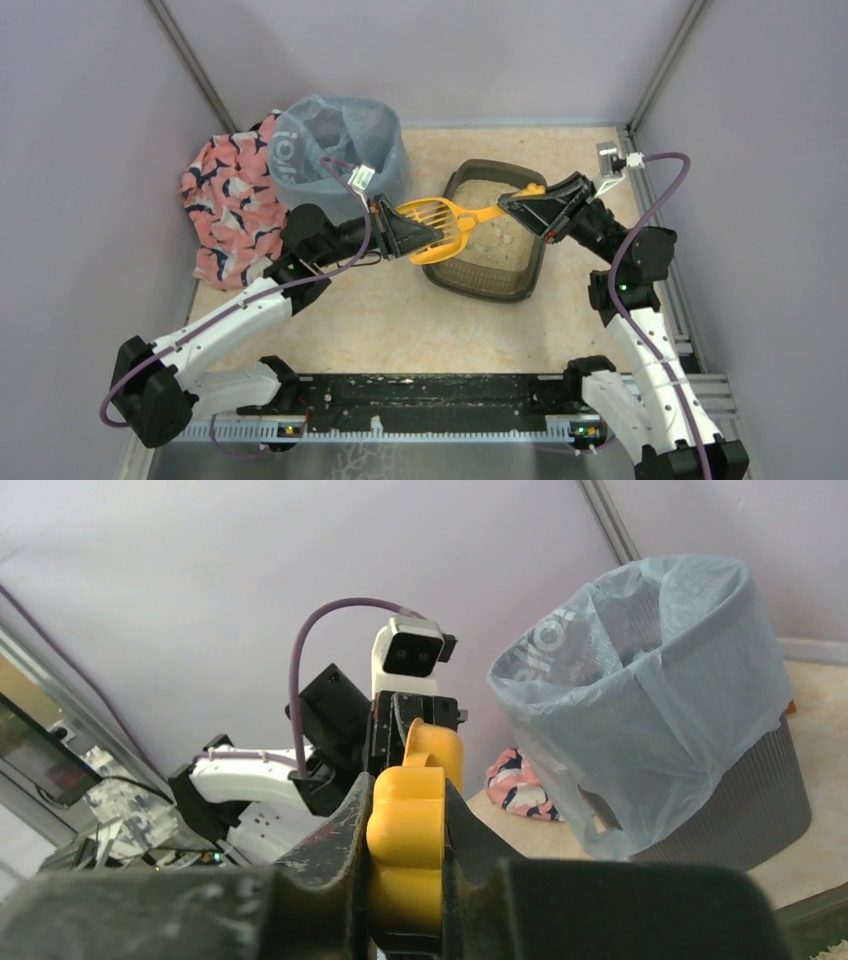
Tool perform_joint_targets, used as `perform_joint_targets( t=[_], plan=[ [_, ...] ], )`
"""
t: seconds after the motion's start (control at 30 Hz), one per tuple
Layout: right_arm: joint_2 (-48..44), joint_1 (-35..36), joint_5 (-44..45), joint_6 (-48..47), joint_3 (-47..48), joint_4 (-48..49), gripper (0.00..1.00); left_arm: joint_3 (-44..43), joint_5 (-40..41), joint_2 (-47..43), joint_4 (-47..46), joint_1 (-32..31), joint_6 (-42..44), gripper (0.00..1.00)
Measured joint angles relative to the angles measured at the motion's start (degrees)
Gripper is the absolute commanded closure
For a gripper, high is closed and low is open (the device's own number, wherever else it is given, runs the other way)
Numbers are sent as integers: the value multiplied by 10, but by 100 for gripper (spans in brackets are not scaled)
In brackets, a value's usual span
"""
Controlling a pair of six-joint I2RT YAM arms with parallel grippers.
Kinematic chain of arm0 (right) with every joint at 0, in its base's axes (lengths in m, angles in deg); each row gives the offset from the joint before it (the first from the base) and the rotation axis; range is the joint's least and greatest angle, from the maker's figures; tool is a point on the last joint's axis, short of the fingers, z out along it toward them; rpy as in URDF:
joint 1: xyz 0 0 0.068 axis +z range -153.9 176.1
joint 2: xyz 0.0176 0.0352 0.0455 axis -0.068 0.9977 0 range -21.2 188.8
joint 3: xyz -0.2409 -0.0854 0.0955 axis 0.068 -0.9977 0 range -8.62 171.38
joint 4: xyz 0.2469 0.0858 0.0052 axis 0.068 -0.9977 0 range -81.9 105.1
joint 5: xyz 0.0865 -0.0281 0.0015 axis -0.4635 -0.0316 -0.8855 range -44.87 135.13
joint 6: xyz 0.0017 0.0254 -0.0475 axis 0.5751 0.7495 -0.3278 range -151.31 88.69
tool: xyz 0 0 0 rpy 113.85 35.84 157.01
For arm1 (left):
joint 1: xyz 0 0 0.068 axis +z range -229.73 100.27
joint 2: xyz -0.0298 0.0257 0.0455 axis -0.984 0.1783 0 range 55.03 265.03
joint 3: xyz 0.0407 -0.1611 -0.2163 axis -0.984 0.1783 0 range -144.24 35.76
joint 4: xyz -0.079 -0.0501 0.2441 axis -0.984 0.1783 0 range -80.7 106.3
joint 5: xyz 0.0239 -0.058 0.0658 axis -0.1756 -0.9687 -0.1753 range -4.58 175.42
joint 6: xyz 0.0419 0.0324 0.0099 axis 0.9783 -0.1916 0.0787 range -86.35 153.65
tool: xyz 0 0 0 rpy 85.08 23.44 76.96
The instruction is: Clean the litter box
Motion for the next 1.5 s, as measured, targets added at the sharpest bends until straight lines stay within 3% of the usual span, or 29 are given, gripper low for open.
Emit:
perform_joint_targets(
  t=[0.03, 0.13, 0.2, 0.4, 0.53, 0.8, 0.9, 1.13, 1.27, 1.5],
  plan=[
    [0, 0, 1, -2, 0, -2, 100, 0, 0, 0, -1, 0, -2, 98],
    [1, 0, 3, -5, 0, -5, 100, 0, 0, 1, -1, 0, -3, 53],
    [2, 0, 5, -5, 0, -6, 100, 0, -2, 1, -2, 0, -1, 32],
    [33, -2, 9, -4, 3, -4, 100, -17, 19, -15, 70, 0, 47, 3],
    [76, -30, 3, 13, 17, 11, 100, -19, 81, -68, 169, 0, 108, 1],
    [147, -193, -3, 64, 40, 75, 100, -7, 208, -193, 314, 0, 182, 1],
    [163, -227, 8, 44, 40, 50, 100, -7, 230, -207, 349, 0, 193, 1],
    [156, -220, 106, -125, 42, -157, 100, -1, 245, -216, 391, 0, 191, 1],
    [158, -179, 194, -227, 83, -285, 100, -1, 239, -218, 409, 0, 175, 1],
    [209, -127, 298, -325, 142, -338, 100, 16, 234, -252, 421, 0, 146, 1]
  ],
)
